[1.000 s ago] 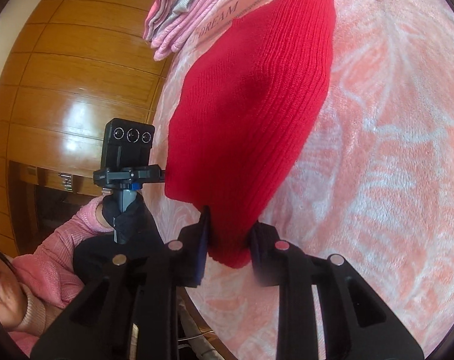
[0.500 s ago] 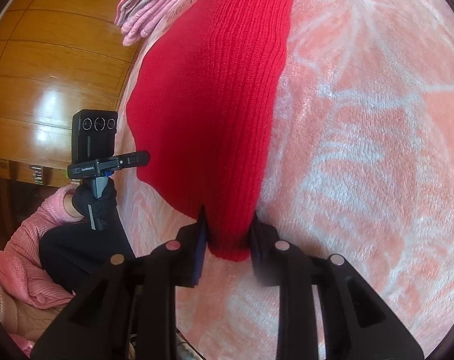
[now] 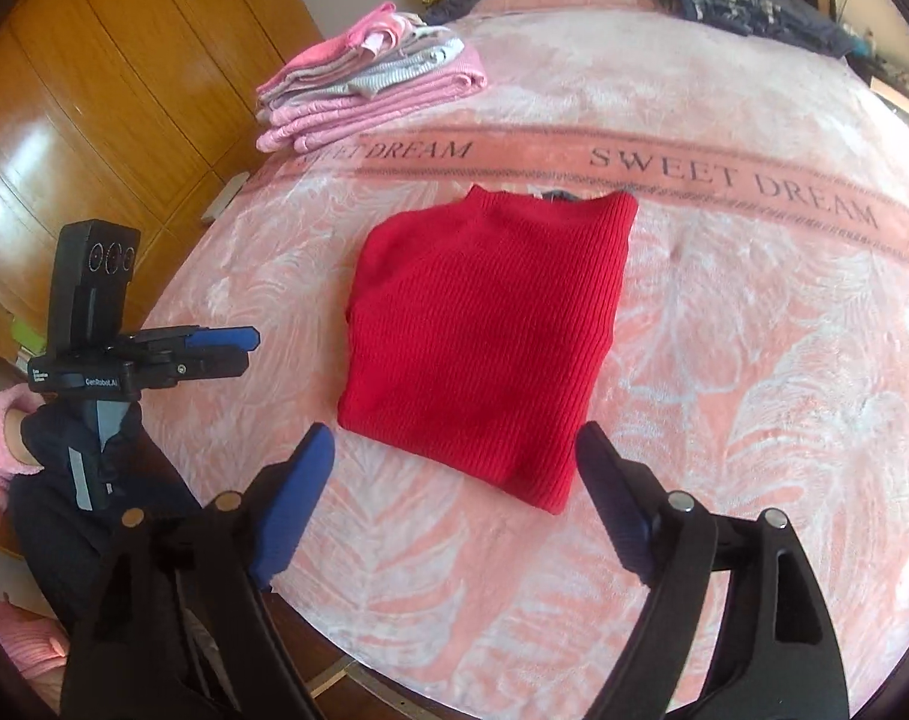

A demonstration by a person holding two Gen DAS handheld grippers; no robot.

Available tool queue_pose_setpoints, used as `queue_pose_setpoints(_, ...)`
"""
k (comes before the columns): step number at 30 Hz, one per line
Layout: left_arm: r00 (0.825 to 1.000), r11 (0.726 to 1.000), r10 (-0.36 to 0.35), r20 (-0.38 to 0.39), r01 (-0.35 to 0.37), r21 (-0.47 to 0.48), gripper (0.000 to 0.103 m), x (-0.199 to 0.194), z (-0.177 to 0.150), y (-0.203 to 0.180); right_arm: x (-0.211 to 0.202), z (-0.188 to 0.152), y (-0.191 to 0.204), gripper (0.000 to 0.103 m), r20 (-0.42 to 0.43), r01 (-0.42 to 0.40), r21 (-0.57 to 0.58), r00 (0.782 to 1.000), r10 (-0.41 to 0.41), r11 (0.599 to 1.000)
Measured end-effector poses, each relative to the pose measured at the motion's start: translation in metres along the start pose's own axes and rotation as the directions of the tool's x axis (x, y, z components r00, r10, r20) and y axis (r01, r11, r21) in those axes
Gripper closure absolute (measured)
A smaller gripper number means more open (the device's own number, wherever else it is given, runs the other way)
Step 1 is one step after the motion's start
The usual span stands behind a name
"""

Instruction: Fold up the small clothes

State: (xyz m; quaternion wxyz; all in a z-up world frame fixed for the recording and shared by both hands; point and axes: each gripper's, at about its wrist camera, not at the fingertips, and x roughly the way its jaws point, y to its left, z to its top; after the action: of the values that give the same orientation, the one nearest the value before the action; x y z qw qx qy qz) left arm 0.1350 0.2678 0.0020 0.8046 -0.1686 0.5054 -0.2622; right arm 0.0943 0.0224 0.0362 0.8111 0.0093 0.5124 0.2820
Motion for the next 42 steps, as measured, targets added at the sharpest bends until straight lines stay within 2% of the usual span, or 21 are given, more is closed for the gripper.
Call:
queue_pose_setpoints(3,0.997,0.999,0.050,0.053,-0.050,-0.011,0.029,-0.026,-0.013,-0.020,-0.019,-0.003,0.024,0.013,0.054,0.055,-0.019,0.997,-0.054,0.998)
queue_pose_setpoints(8,0.980,0.987,0.147,0.133,-0.155,0.051,0.025,-0.059,-0.036,-0.041,-0.037,-0.016,0.048,0.013,0.115,0.129,-0.004,0.985,-0.127,0.992)
queue_pose_setpoints(10,0.966,0.977,0.207,0.158,-0.211,0.012,0.017,-0.064,-0.039,-0.043,-0.046,-0.024,0.052,0.012,0.161,0.134,0.019,0.978,-0.135,0.991)
queue_pose_setpoints(12,0.943,0.962,0.273,0.191,-0.271,-0.036,0.017,-0.072,-0.047,-0.045,-0.056,-0.031,0.054,0.009,0.214,0.127,0.054,0.967,-0.135,0.990)
queue_pose_setpoints(14,0.925,0.949,0.315,0.213,-0.312,-0.052,0.016,-0.075,-0.056,-0.047,-0.066,-0.038,0.058,0.003,0.258,0.148,0.087,0.952,-0.166,0.985)
queue_pose_setpoints(16,0.902,0.930,0.367,0.230,-0.364,-0.053,0.013,-0.076,-0.064,-0.054,-0.071,-0.044,0.060,0.003,0.283,0.161,0.103,0.941,-0.184,0.982)
queue_pose_setpoints(19,0.889,0.916,0.396,0.229,-0.399,-0.036,0.012,-0.074,-0.077,-0.066,-0.069,-0.048,0.060,0.003,0.267,0.137,0.123,0.950,-0.165,0.983)
queue_pose_setpoints(23,0.884,0.909,0.410,0.223,-0.415,-0.029,0.012,-0.071,-0.091,-0.072,-0.063,-0.053,0.062,0.003,0.233,0.207,0.134,0.944,-0.234,0.969)
queue_pose_setpoints(24,0.874,0.898,0.433,0.219,-0.440,-0.020,0.012,-0.069,-0.093,-0.073,-0.061,-0.054,0.063,0.003,0.223,0.218,0.135,0.944,-0.244,0.967)
queue_pose_setpoints(26,0.842,0.862,0.495,0.215,-0.507,0.000,0.012,-0.067,-0.095,-0.075,-0.057,-0.057,0.061,0.003,0.204,0.219,0.142,0.948,-0.245,0.965)
queue_pose_setpoints(28,0.826,0.846,0.518,0.222,-0.534,0.011,0.011,-0.067,-0.098,-0.076,-0.052,-0.059,0.059,0.003,0.188,0.202,0.147,0.955,-0.228,0.968)
queue_pose_setpoints(31,0.821,0.842,0.529,0.214,-0.539,-0.015,0.011,-0.069,-0.101,-0.071,-0.045,-0.062,0.058,0.003,0.160,0.204,0.152,0.961,-0.228,0.967)
queue_pose_setpoints(35,0.798,0.820,0.563,0.212,-0.572,-0.025,0.011,-0.070,-0.104,-0.067,-0.032,-0.065,0.058,0.003,0.103,0.253,0.161,0.957,-0.271,0.954)
queue_pose_setpoints(42,0.793,0.813,0.574,0.205,-0.581,-0.032,0.010,-0.070,-0.107,-0.062,-0.017,-0.068,0.064,0.003,0.063,0.272,0.130,0.957,-0.282,0.953)
